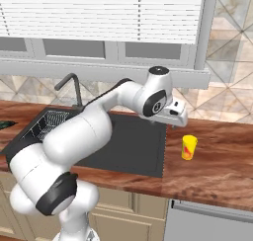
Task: Remove the eggplant and peach from the sink. Then move the bowl and cup from the counter to the sink for washing.
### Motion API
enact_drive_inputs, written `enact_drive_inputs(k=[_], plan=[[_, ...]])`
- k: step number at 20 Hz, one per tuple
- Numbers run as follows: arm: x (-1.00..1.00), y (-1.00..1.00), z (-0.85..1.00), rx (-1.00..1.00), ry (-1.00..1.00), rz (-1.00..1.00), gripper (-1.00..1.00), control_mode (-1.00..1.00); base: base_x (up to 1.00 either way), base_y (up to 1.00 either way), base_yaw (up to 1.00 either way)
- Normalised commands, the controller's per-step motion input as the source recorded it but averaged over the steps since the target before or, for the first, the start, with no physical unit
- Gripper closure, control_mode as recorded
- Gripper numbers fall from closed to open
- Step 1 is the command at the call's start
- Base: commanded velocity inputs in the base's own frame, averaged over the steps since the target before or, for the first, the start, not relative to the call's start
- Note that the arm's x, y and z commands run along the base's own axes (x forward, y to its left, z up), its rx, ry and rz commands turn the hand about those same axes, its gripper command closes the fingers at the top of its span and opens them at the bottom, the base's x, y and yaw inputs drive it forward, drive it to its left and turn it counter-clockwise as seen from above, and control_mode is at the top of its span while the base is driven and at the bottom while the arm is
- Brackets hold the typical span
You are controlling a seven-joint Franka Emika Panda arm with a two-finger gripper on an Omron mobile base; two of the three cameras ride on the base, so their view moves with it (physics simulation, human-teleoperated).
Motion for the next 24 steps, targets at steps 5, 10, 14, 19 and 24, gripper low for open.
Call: enact_drive_inputs(k=[5,10,14,19,24], plan=[[0.15,-0.08,-0.06,0.0,0.0,0.0,-1.0,-1.0,0.0,0.0,0.0],[0.17,-0.08,-0.07,0.0,0.0,0.0,-1.0,-1.0,0.0,0.0,0.0],[0.18,-0.04,-0.05,0.0,0.03,0.0,-1.0,-1.0,0.0,0.0,0.0],[0.15,-0.13,-0.06,0.0,0.02,0.0,-1.0,-1.0,0.0,0.0,0.0],[0.17,-0.09,-0.09,0.0,0.03,0.0,-1.0,-1.0,0.0,0.0,0.0]])
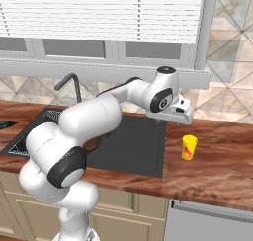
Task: Remove the eggplant and peach from the sink. Then move the bowl and cup from the counter to the sink for washing.
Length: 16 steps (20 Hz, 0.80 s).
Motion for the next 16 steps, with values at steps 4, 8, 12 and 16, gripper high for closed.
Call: enact_drive_inputs(k=[4,8,12,16], plan=[[0.13,-0.08,-0.09,0.0,0.01,0.0,-1.0,-1.0,0.0,0.0,0.0],[0.09,-0.07,-0.1,0.0,0.0,0.0,-1.0,-1.0,0.0,0.0,0.0],[0.05,-0.12,-0.09,0.0,0.0,0.0,-1.0,-1.0,0.0,0.0,0.0],[0.02,-0.14,-0.07,0.01,0.0,0.0,-1.0,-1.0,0.0,0.0,0.0]])
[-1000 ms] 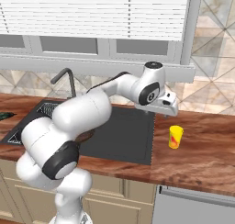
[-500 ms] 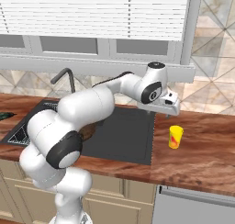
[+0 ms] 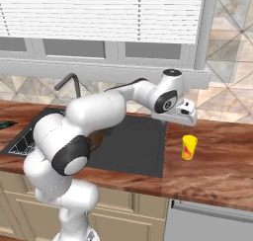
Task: Remove the eggplant and peach from the sink. Then move the bowl and cup from the counter to the sink for washing.
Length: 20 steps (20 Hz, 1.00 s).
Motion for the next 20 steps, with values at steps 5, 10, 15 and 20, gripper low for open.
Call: enact_drive_inputs(k=[5,10,15,20], plan=[[0.06,-0.12,-0.09,0.02,0.0,0.0,-1.0,-1.0,0.0,0.0,0.0],[0.1,-0.1,-0.1,0.0,0.0,0.0,-1.0,-1.0,0.0,0.0,0.0],[0.1,-0.08,-0.1,0.0,0.0,0.0,-1.0,-1.0,0.0,0.0,0.0],[0.14,-0.02,-0.11,0.0,0.0,0.0,-1.0,-1.0,0.0,0.0,0.0]])
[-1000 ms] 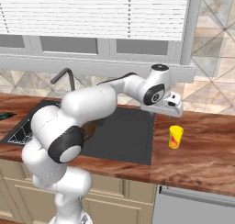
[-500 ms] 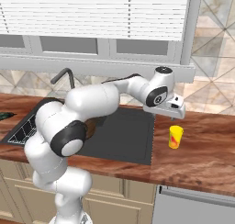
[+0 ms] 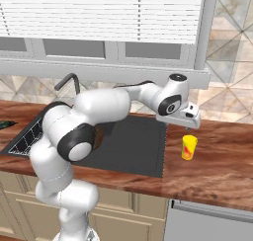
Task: Remove the eggplant and peach from the sink. Then move the bowl and cup from the counter to the sink for washing.
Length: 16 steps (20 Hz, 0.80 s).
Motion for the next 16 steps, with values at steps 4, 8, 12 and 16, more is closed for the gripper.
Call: enact_drive_inputs(k=[4,8,12,16], plan=[[0.13,-0.03,-0.13,0.0,0.0,0.0,-1.0,-1.0,0.0,0.0,0.0],[0.13,-0.05,-0.13,0.0,0.0,0.0,-1.0,-1.0,0.0,0.0,0.0],[0.14,-0.07,-0.14,0.0,0.0,0.0,-1.0,-1.0,0.0,0.0,0.0],[0.12,-0.09,-0.14,0.0,0.0,0.0,-1.0,-1.0,0.0,0.0,0.0]])
